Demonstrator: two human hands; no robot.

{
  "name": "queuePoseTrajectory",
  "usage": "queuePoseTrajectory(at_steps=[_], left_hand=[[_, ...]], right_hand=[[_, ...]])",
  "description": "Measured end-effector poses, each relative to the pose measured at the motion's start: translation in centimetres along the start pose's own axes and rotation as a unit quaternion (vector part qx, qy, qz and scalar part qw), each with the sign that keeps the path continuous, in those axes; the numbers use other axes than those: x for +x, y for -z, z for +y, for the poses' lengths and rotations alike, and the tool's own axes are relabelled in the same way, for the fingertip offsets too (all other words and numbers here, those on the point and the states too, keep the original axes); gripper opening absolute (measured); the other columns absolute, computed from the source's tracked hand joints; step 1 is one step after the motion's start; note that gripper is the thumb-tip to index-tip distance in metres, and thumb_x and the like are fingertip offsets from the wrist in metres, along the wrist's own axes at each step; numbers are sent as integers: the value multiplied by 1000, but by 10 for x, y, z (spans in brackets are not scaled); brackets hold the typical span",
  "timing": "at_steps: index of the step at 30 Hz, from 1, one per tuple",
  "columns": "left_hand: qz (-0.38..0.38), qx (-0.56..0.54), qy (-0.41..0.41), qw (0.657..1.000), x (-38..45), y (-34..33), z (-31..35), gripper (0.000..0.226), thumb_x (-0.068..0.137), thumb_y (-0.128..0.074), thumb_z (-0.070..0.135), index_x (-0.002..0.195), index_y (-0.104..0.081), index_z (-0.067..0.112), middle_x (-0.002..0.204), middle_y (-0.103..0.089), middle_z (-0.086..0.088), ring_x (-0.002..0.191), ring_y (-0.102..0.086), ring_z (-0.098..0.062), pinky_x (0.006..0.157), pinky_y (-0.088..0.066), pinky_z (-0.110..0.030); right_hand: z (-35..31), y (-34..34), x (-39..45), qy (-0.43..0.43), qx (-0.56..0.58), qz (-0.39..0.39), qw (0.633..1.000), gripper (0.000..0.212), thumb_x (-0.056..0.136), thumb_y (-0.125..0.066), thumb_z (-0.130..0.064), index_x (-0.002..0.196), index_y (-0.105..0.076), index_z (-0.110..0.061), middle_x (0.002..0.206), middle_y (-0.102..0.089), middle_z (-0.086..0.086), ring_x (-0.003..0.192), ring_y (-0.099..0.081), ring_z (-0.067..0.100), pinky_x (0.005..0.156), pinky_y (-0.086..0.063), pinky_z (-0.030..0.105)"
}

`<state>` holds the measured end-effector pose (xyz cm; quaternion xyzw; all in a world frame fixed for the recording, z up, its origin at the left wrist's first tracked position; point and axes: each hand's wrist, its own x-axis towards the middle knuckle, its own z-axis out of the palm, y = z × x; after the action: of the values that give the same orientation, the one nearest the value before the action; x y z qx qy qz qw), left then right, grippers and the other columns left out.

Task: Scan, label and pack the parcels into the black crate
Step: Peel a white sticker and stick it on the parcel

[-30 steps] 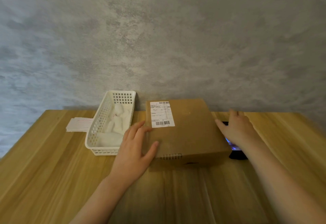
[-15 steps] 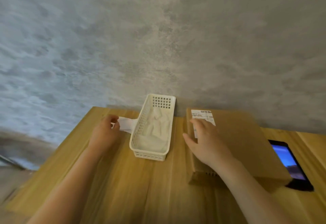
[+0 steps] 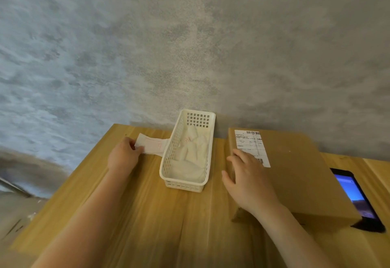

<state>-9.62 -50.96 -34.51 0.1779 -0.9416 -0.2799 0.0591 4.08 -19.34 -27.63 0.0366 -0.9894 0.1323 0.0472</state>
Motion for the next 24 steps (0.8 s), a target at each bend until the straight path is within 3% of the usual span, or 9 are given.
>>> queuePoseTrajectory(at_steps=[6,11,15,19,24], left_hand=[[43,-64,-7,997,1,0,-4,22,99,-51,32,111,-66,20,89,-64,4,72,-59,-16,59,-48,-31],[88,-145,-11,985,2,6,-10,26,98,-52,32,115,-68,20,114,-67,-2,86,-62,-24,67,-49,-36],[110,-181,-30,977,-1,13,-9,26,98,-52,29,116,-69,19,113,-68,2,95,-60,-20,72,-45,-34],[97,-150,-23,984,-1,15,-8,25,99,-52,29,114,-69,20,107,-70,1,87,-60,-17,67,-45,-32],[105,-51,-37,993,-5,13,-4,20,101,-45,33,110,-61,24,90,-69,4,63,-61,-19,52,-51,-35]], right_hand=[[2,-2,1,-2,13,9,1000,49,99,-41,-45,142,-45,-22,155,-30,-6,144,-24,13,118,-21,33],[3,-3,1,-1,22,16,1000,47,98,-44,-44,139,-48,-22,153,-34,-6,143,-27,13,118,-23,34],[4,-3,0,2,21,22,1000,47,98,-45,-43,139,-49,-21,153,-34,-6,143,-27,13,117,-23,33],[4,-3,0,5,23,28,999,47,98,-45,-43,139,-49,-21,152,-35,-5,142,-28,14,117,-23,33],[4,-3,0,10,27,32,999,46,98,-44,-43,139,-48,-22,153,-34,-6,143,-27,13,117,-22,32]])
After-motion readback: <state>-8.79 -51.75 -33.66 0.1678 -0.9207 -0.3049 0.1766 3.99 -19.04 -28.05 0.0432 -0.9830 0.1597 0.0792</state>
